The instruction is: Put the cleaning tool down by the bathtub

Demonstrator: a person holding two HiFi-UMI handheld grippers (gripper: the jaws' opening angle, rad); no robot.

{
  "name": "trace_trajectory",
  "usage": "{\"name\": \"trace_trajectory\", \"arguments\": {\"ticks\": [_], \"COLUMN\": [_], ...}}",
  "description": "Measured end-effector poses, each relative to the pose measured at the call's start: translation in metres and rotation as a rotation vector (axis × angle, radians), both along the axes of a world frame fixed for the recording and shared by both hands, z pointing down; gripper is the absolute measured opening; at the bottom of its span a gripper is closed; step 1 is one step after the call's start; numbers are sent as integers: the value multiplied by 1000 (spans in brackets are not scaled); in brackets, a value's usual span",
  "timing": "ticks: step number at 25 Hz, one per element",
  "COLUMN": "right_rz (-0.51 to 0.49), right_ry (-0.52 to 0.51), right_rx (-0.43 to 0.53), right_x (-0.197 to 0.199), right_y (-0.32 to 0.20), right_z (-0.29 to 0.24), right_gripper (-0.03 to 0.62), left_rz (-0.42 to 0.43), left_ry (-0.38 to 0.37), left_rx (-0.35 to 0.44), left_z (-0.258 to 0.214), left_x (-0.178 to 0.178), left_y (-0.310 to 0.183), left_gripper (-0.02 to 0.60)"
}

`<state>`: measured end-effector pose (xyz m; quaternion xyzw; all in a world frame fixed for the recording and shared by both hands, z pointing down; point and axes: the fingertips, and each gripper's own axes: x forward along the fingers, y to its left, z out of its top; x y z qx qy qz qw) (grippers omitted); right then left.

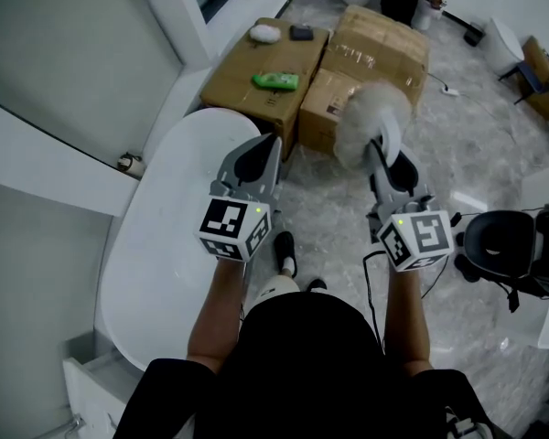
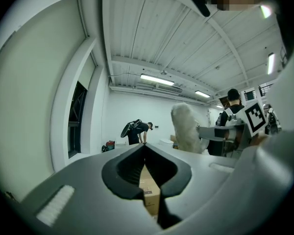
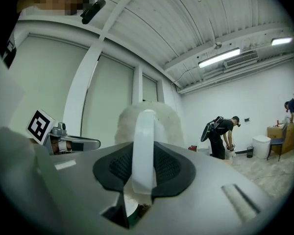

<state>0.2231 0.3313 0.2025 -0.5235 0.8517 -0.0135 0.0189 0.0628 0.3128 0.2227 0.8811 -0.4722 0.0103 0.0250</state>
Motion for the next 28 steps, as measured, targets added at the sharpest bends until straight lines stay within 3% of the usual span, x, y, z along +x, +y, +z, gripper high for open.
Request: {"name": "trace_trajectory", "arguments": {"ticks": [13, 28], "right_rz": [-4, 16], "right_ry": [9, -17], "right_rx": [27, -2], "right_x": [-41, -79], "right_y": [-105, -159], "right_z": [-23, -5], "right_gripper": [94, 94], "left_rz": [-5, 26], "left_ry": [13, 5], "left_rx": [12, -14], "left_z": [-13, 6], "left_x": [-41, -78], "left_y": [-106, -159], "left_gripper": [-2, -2]}}
